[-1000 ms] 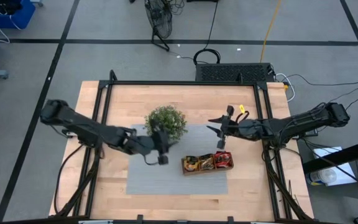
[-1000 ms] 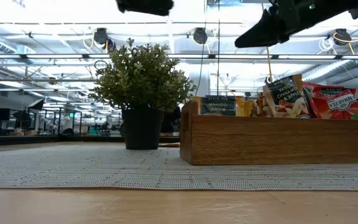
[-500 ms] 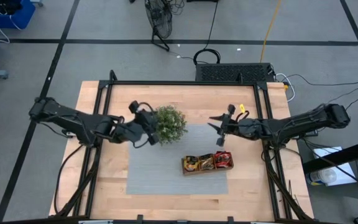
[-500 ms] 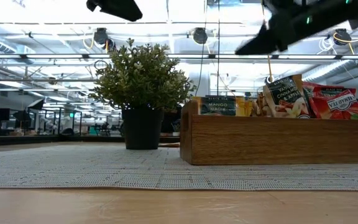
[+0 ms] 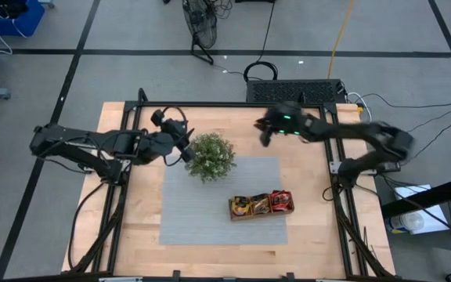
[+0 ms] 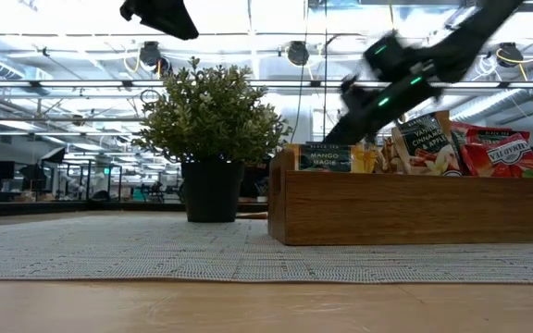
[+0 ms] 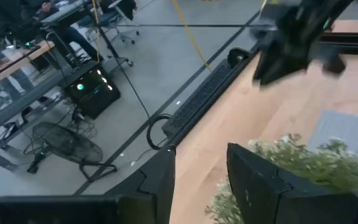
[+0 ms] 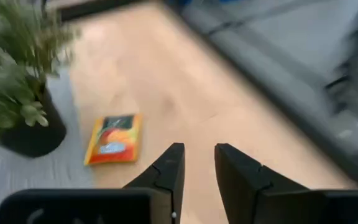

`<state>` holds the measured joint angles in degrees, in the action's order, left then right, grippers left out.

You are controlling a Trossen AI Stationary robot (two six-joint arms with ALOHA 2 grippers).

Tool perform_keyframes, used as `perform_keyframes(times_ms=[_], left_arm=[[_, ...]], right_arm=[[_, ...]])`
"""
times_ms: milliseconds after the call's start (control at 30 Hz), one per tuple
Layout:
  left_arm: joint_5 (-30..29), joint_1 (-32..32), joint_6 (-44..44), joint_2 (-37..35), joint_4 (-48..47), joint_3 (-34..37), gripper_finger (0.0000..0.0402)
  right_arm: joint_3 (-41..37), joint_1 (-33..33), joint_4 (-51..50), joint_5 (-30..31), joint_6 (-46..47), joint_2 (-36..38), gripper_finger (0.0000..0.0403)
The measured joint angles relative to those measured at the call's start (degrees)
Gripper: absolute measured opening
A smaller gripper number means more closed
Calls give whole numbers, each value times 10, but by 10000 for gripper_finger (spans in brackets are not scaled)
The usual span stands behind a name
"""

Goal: Pick & Place Tea
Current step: Put the mango tea sachet into the brown organizer

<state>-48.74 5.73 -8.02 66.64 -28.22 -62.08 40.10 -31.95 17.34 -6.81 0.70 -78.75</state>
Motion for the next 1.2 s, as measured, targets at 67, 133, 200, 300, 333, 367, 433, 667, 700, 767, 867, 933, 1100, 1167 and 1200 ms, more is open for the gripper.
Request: perform_keyframes(times_ms=[67,133,200,300,333,367,433,667,700,767,867,933,1100,1167,1200], left_arm=[[9,-13,2,0,1,0,148],[12,-22,3,1,0,0,148],[12,-30,4,1,-4,0,148],[12,-37,4,1,-13,0,148],[12,-40,4,1,-18,0,148],[13,-43,6,1,-21,0,148],[13,-47,8,1,-27,0,147],[13,-55,13,1,-33,0,147],[13,-55,15,1,-33,0,147],[19,-55,15,1,-33,0,147],[34,-58,15,1,-34,0,147],[36,-59,15,1,-35,0,147],[38,-62,15,1,-39,0,147],[38,-62,15,1,-39,0,147],[38,-62,15,1,-39,0,147]], right_arm=[[52,-3,-7,-42,3,-91,71],[110,1,-22,-80,3,-170,64],[167,8,-54,-114,3,-235,55],[233,20,-87,-146,12,-302,28],[250,26,-91,-147,12,-318,16],[264,33,-94,-145,11,-332,8],[288,47,-105,-133,8,-355,5],[357,70,-165,-83,-1,-418,1],[366,70,-183,-72,-6,-419,1],[378,70,-218,-67,-12,-420,0],[388,69,-278,-64,-19,-414,0],[388,68,-313,-59,-22,-404,0],[388,70,-426,4,-48,-373,0],[383,70,-448,25,-56,-362,0],[378,70,-444,26,-57,-355,0]])
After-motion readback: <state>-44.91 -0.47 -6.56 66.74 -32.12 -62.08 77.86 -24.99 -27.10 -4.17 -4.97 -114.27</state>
